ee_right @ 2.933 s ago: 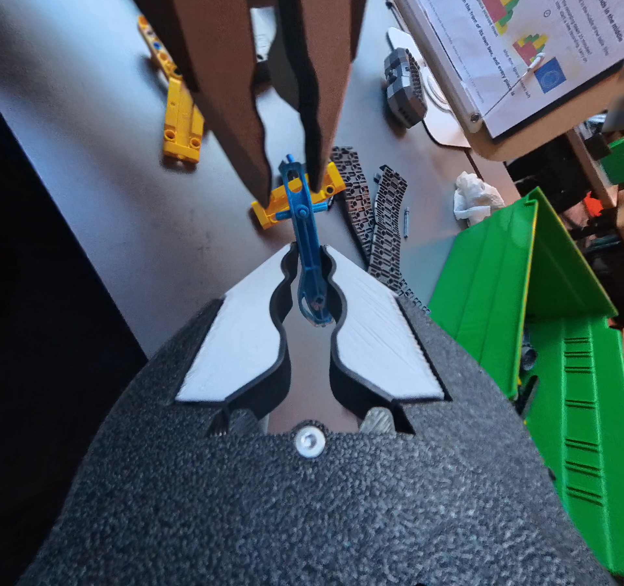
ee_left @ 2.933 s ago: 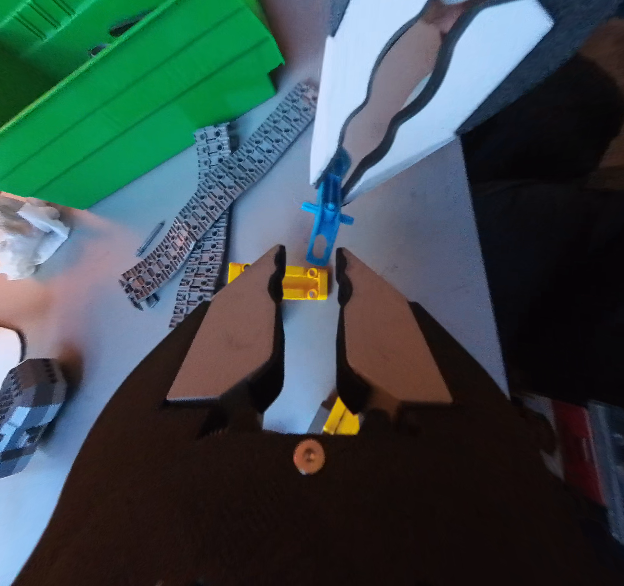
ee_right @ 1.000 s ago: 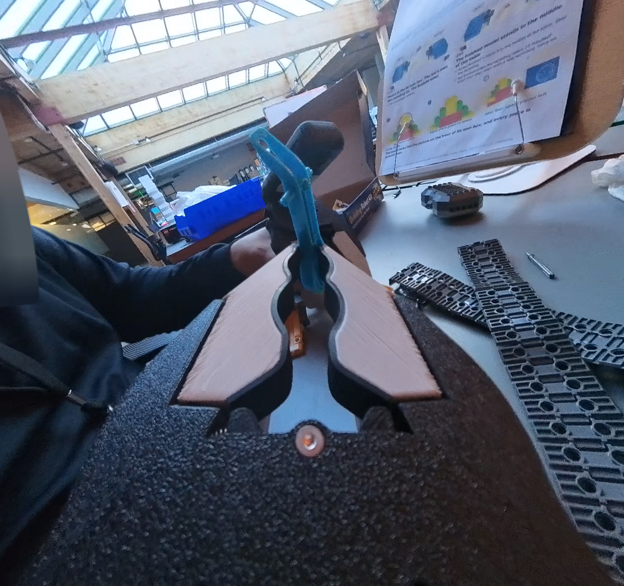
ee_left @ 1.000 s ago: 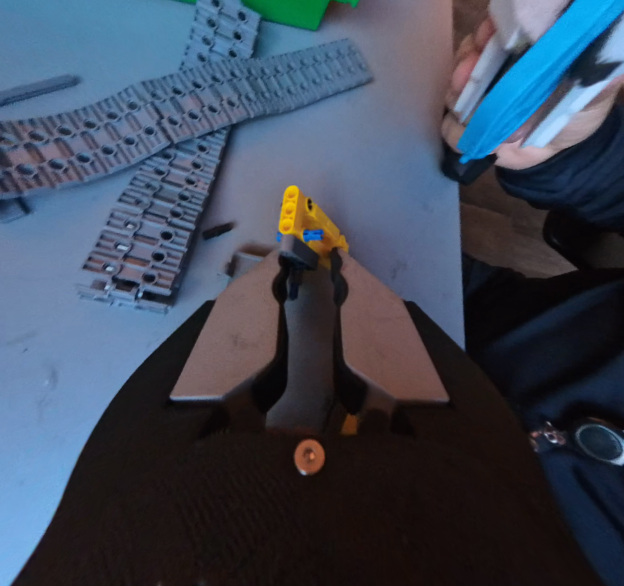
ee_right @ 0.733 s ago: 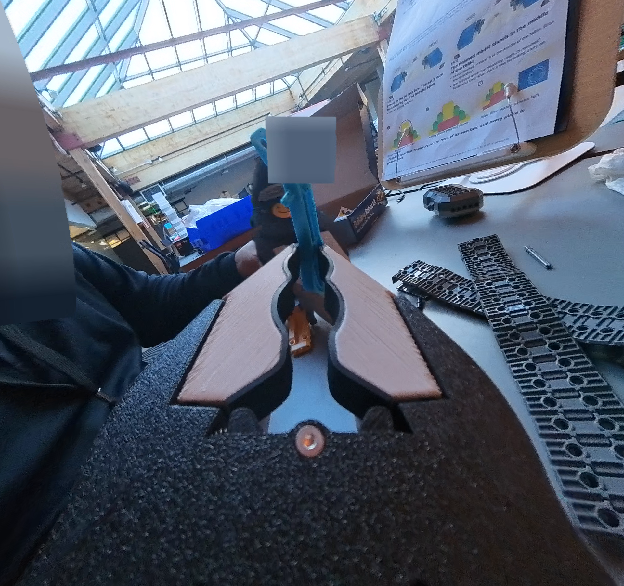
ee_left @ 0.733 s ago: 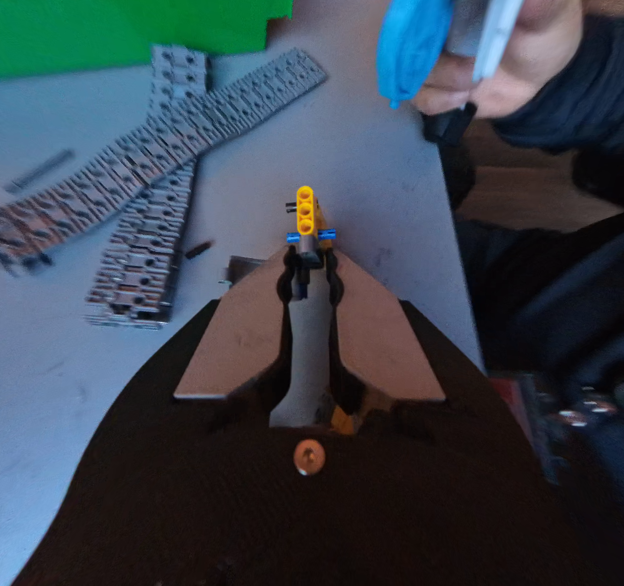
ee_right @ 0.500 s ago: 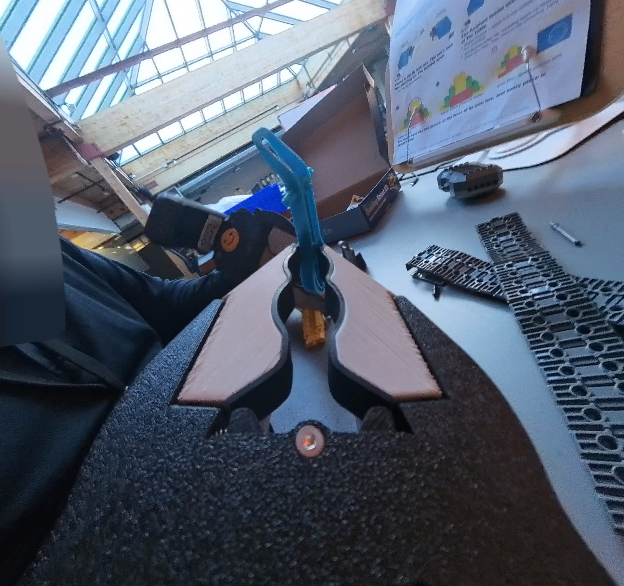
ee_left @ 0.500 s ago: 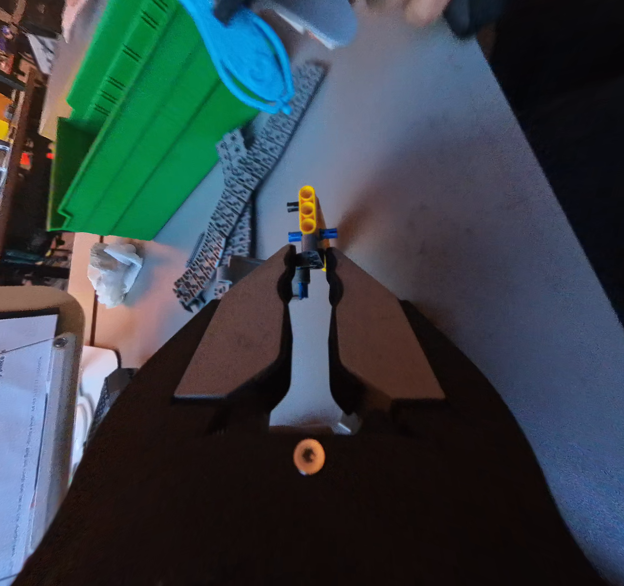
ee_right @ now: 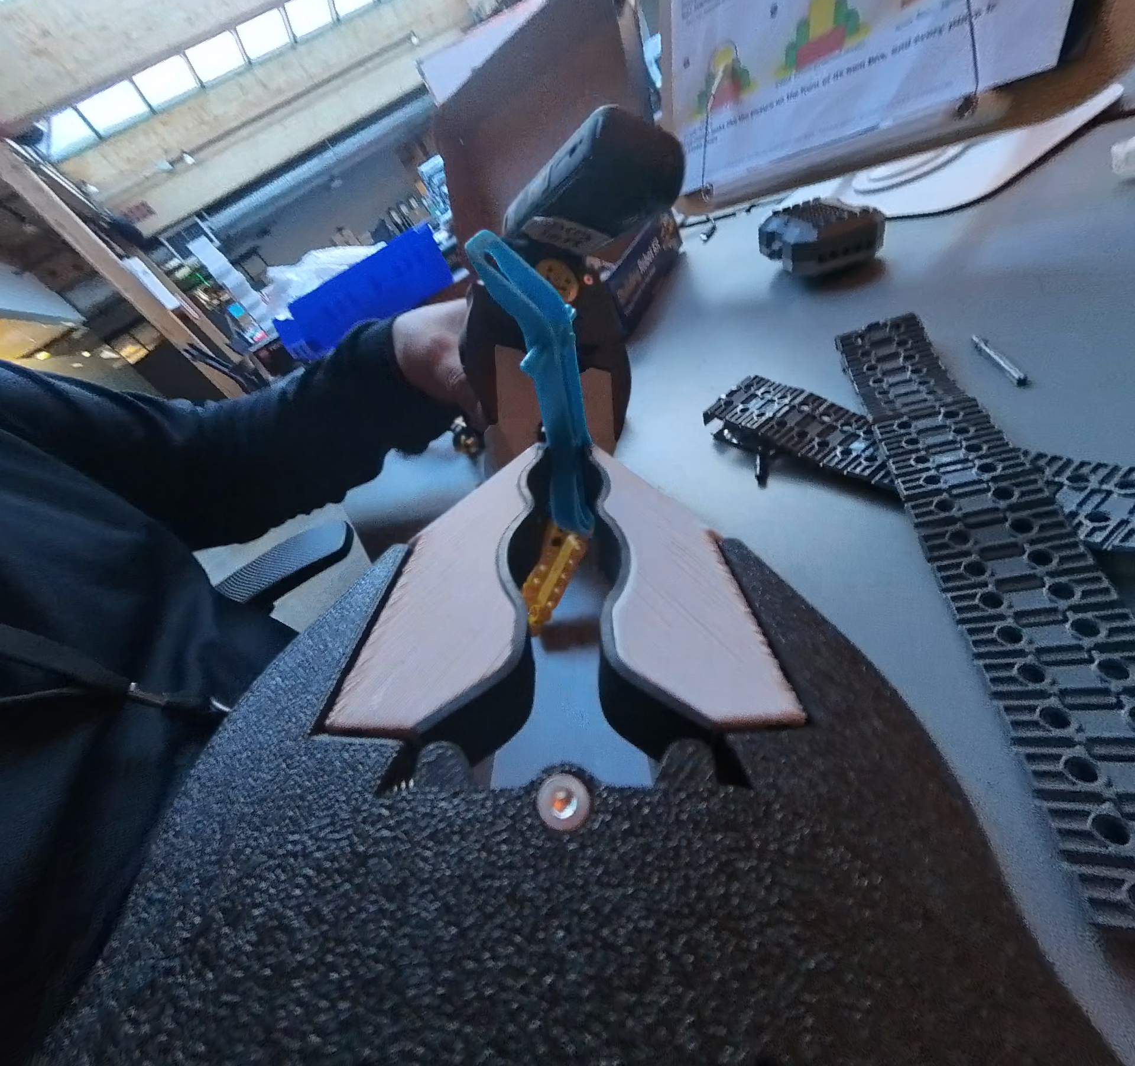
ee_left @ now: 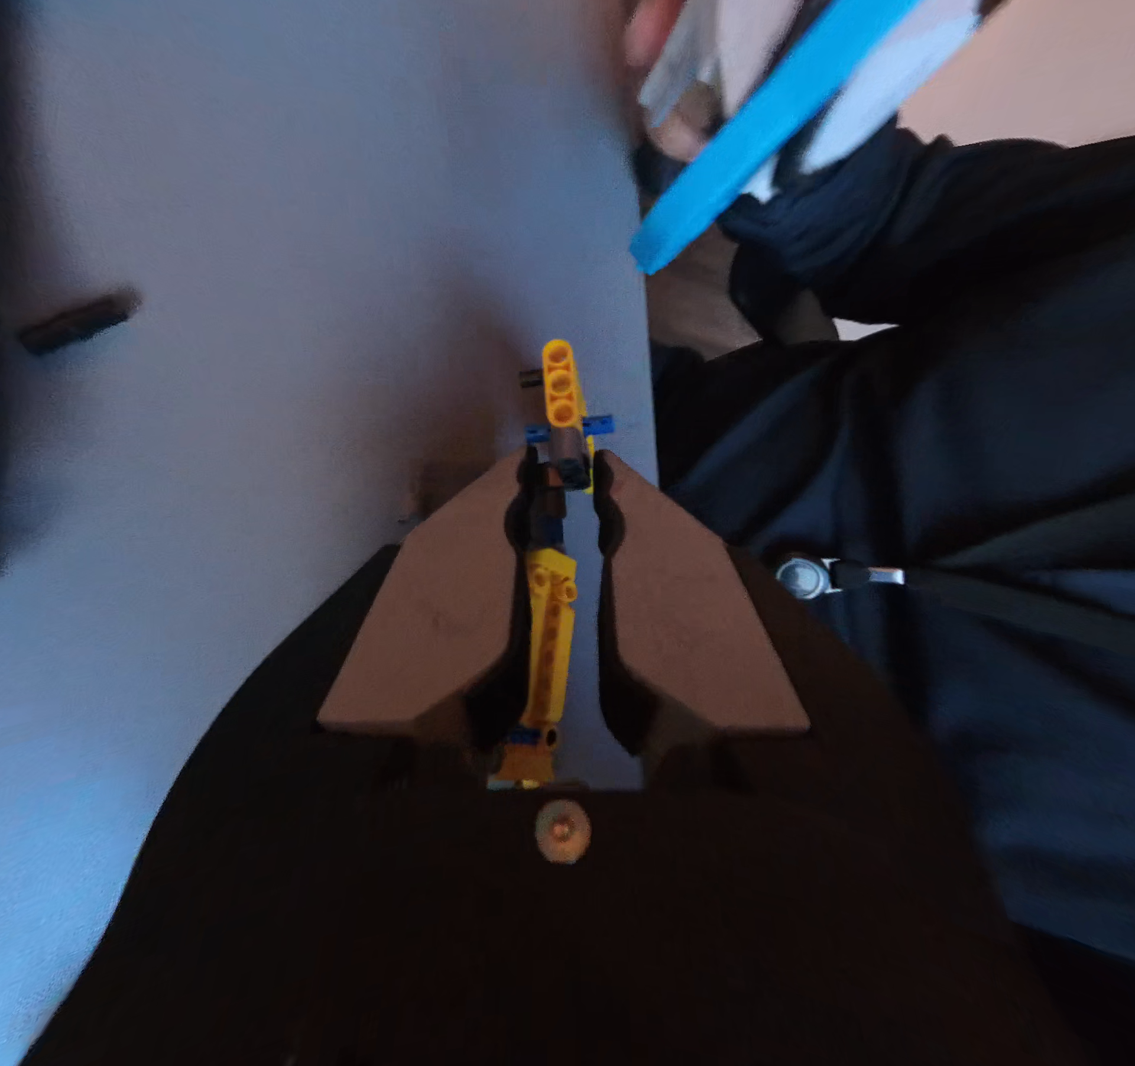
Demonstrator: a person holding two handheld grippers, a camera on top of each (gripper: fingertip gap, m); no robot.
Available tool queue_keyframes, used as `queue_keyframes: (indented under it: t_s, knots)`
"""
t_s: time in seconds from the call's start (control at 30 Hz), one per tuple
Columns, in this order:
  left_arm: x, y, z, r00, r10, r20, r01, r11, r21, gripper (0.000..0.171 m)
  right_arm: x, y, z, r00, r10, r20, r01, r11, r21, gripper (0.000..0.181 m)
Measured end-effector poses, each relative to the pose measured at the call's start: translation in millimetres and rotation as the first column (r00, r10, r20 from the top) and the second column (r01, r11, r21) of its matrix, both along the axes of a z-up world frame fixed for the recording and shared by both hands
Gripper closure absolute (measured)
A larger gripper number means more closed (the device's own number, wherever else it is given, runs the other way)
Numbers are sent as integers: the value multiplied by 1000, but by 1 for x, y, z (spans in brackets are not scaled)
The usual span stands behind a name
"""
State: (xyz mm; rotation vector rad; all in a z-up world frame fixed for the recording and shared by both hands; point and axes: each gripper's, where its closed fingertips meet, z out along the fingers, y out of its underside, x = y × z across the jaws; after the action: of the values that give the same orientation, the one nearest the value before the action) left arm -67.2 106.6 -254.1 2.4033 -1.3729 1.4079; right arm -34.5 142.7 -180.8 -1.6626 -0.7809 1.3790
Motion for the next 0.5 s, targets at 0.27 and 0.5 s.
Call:
queue_keyframes:
  t_s: [0.27, 0.5]
  knots:
    - [-2, 8, -3, 995, 82, -49, -76, 990, 115, 116, 2, 4, -8, 1000, -27, -4, 26, 996, -87, 176]
    - [-5, 18, 51, 982, 163, 97, -189, 885, 425, 126, -1, -4, 15, 982, 48, -181, -76, 986, -149, 176]
